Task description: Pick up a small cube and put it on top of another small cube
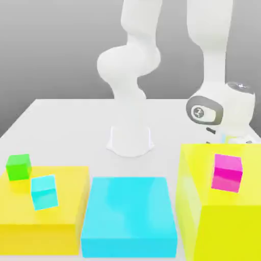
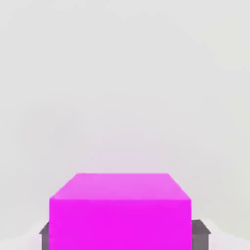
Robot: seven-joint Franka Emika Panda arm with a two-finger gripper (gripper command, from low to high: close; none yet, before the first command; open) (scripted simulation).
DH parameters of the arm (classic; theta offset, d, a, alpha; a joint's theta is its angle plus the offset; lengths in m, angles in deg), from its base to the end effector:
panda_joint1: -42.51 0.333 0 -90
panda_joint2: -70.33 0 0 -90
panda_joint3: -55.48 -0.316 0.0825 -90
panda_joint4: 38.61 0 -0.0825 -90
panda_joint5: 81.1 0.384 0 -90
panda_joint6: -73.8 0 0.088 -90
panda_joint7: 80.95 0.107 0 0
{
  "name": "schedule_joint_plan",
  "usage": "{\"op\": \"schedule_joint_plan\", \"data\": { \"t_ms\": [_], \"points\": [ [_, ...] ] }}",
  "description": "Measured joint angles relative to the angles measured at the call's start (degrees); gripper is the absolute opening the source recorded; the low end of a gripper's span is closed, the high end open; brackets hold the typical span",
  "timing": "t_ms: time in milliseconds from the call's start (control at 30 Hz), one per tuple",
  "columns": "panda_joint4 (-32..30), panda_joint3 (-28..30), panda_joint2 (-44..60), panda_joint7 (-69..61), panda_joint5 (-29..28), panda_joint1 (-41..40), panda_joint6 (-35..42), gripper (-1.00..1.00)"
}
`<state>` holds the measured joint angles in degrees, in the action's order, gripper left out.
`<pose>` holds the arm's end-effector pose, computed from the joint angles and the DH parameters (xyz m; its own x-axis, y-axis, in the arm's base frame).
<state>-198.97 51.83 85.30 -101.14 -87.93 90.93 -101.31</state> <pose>0.2132 0.2928 0.1339 0.1918 0.9814 0.0004 0.9814 -0.1918 -0.0069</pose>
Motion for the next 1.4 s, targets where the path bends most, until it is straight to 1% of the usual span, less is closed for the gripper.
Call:
{"op": "schedule_joint_plan", "data": {
  "t_ms": [33,100,200,300,367,433,567,700,800,1033,1067,1133,1200,1267,1300,1400],
  "points": [
    [0.2,1.1,0.9,0.4,-0.4,1.0,-0.8,-1.0],
    [-0.1,-0.7,-0.8,-0.6,0.7,-0.6,0.6,-1.0],
    [-1.1,-3.7,-6.3,-3.7,4.9,-2.5,5.1,-1.0],
    [-2.3,-4.3,-12.4,-4.6,6.4,-2.6,10.0,-1.0],
    [0.2,-5.0,-15.1,-3.7,10.1,-1.0,11.7,-1.0],
    [4.0,-5.4,-17.0,-1.9,14.3,0.7,13.2,-1.0],
    [12.1,-2.9,-17.7,4.8,19.7,-3.9,18.8,-1.0],
    [20.5,0.1,-18.3,12.7,21.5,-9.5,27.6,-1.0],
    [25.5,2.2,-18.9,17.9,20.5,-14.0,34.8,-1.0],
    [35.2,6.4,-20.4,28.8,15.2,-23.3,51.3,-1.0],
    [36.2,6.8,-20.8,30.1,13.8,-24.3,53.6,-1.0],
    [36.8,6.5,-22.0,31.5,9.4,-25.0,57.6,-1.0],
    [34.8,6.1,-21.4,31.6,7.5,-24.8,55.9,-1.0],
    [32.1,6.1,-19.8,31.5,7.1,-24.7,51.7,-1.0],
    [31.2,6.1,-19.2,31.5,7.0,-24.7,50.2,1.0],
    [31.2,6.1,-19.2,31.5,7.0,-24.7,50.2,1.0]
  ]
}}
